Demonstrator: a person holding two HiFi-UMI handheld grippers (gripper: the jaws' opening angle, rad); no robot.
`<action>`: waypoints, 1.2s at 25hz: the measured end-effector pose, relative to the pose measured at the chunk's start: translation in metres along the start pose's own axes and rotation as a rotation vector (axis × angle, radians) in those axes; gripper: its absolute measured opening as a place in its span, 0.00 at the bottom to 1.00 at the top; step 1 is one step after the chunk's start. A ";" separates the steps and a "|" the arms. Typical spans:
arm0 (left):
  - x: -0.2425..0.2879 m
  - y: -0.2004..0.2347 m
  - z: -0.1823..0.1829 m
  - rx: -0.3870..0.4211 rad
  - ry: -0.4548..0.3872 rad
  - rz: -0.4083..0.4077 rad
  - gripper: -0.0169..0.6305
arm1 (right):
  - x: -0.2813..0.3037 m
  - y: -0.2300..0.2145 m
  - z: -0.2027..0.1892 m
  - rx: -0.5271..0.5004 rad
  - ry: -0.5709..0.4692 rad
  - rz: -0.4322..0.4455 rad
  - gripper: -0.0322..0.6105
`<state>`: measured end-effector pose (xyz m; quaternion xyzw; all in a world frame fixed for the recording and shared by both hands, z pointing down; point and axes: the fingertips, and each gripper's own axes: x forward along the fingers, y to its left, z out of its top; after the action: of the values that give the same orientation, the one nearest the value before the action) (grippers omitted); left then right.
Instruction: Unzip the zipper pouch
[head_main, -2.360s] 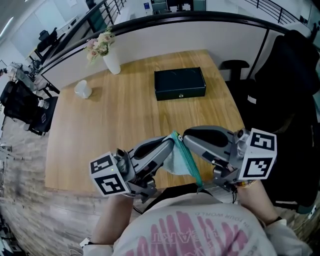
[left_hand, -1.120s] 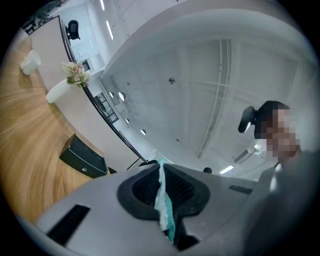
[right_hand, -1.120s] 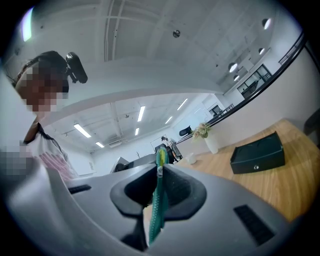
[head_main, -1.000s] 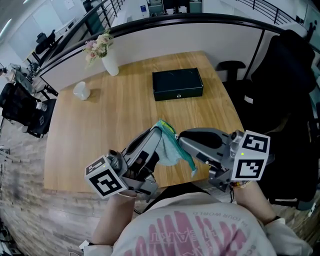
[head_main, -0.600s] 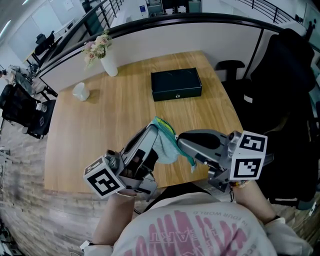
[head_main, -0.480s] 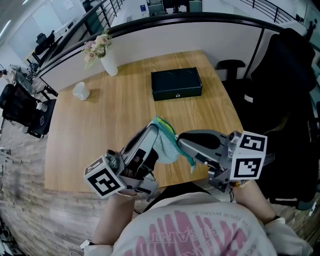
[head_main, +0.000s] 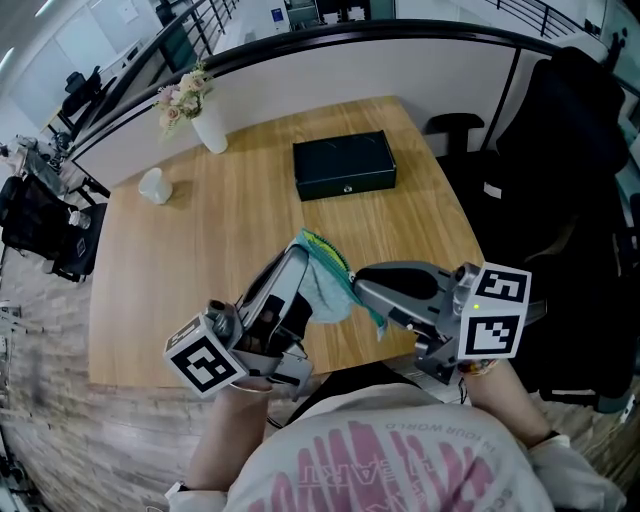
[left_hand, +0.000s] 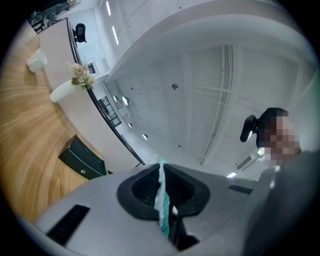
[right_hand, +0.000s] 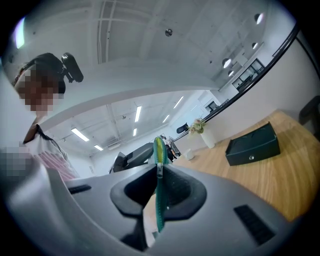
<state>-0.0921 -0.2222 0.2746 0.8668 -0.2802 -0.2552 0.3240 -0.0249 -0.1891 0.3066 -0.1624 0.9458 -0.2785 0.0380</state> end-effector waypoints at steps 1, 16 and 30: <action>0.000 0.000 0.000 -0.001 0.000 0.000 0.05 | -0.001 0.000 0.000 0.002 -0.001 0.000 0.10; -0.006 -0.001 0.006 0.006 -0.023 0.021 0.05 | -0.001 0.002 -0.007 0.012 0.016 0.008 0.10; -0.009 -0.003 0.014 0.005 -0.063 0.031 0.05 | -0.008 0.002 -0.013 0.026 0.030 -0.002 0.10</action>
<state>-0.1062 -0.2197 0.2656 0.8548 -0.3042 -0.2765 0.3167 -0.0200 -0.1784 0.3167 -0.1589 0.9425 -0.2930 0.0257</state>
